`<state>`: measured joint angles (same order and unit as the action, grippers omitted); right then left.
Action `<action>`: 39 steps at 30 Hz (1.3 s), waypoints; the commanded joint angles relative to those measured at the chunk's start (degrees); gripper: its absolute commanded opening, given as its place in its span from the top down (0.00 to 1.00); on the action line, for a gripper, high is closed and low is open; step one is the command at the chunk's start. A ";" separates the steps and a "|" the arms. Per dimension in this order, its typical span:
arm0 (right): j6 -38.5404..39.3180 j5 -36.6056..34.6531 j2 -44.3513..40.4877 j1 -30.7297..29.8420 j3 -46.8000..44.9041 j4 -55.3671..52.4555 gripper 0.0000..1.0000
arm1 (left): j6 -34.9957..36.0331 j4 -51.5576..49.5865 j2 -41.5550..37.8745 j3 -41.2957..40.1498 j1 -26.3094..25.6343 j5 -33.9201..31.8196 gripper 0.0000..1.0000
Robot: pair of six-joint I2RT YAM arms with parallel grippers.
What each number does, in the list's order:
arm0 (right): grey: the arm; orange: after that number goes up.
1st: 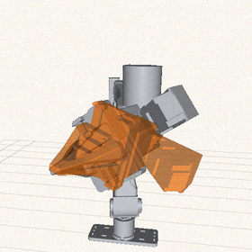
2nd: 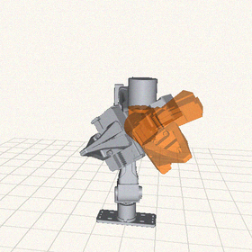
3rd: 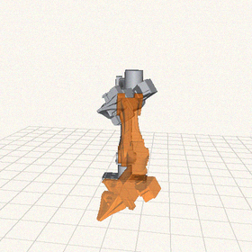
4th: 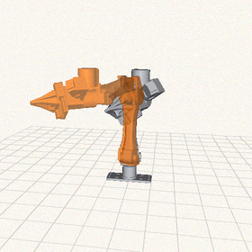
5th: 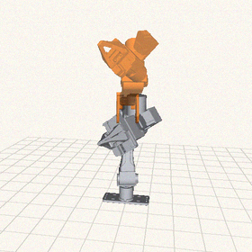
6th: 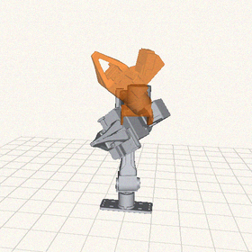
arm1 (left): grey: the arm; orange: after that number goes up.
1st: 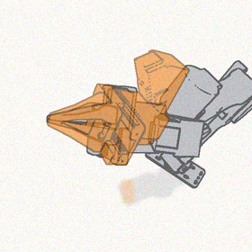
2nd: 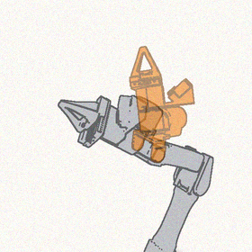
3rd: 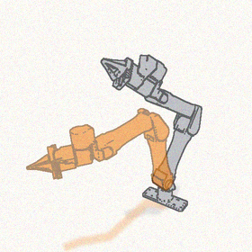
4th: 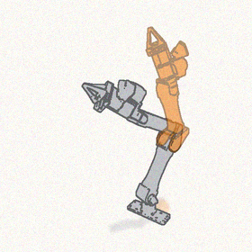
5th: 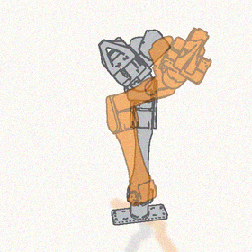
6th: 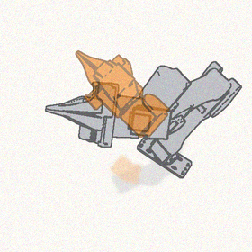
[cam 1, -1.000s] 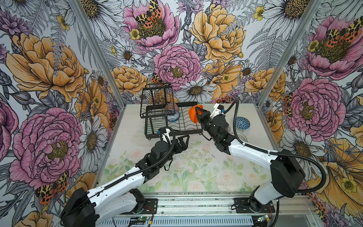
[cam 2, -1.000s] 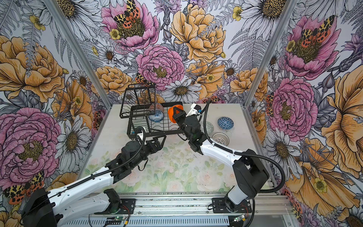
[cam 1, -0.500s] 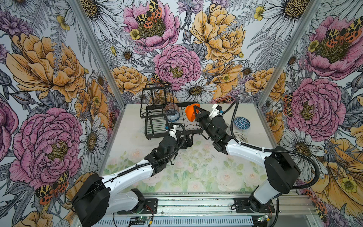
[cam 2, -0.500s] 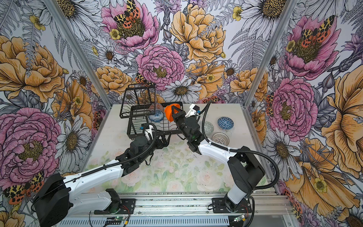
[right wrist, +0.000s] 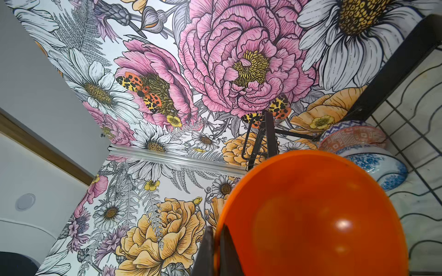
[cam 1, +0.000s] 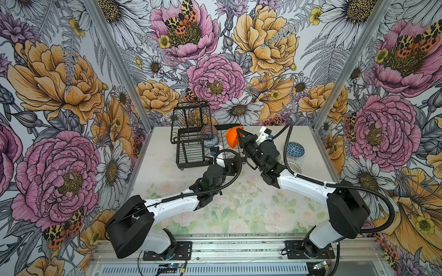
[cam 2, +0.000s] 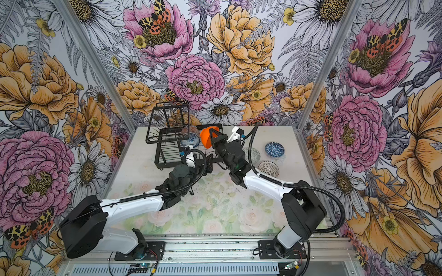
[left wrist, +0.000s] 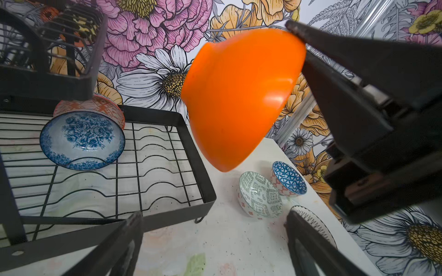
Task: Load bowls into a dish rack
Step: Pick up the bowl from the center of the table.
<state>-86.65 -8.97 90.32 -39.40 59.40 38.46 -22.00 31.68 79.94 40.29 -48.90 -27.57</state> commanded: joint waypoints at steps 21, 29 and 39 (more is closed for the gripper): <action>-5.80 2.34 -2.00 0.27 -1.34 1.35 1.00 | 7.38 17.04 9.31 5.19 1.16 -6.84 0.40; -6.51 2.71 -2.66 0.29 -1.83 1.33 1.00 | 8.83 18.50 10.65 5.42 1.36 -7.08 0.55; -6.67 3.54 -3.92 0.20 -2.61 0.24 1.00 | 10.34 19.42 10.75 5.37 1.44 -9.73 0.70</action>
<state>-92.60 -6.74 89.21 -39.29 57.25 37.19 -12.45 48.31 90.45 44.53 -47.86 -35.66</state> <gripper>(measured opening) 0.060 0.310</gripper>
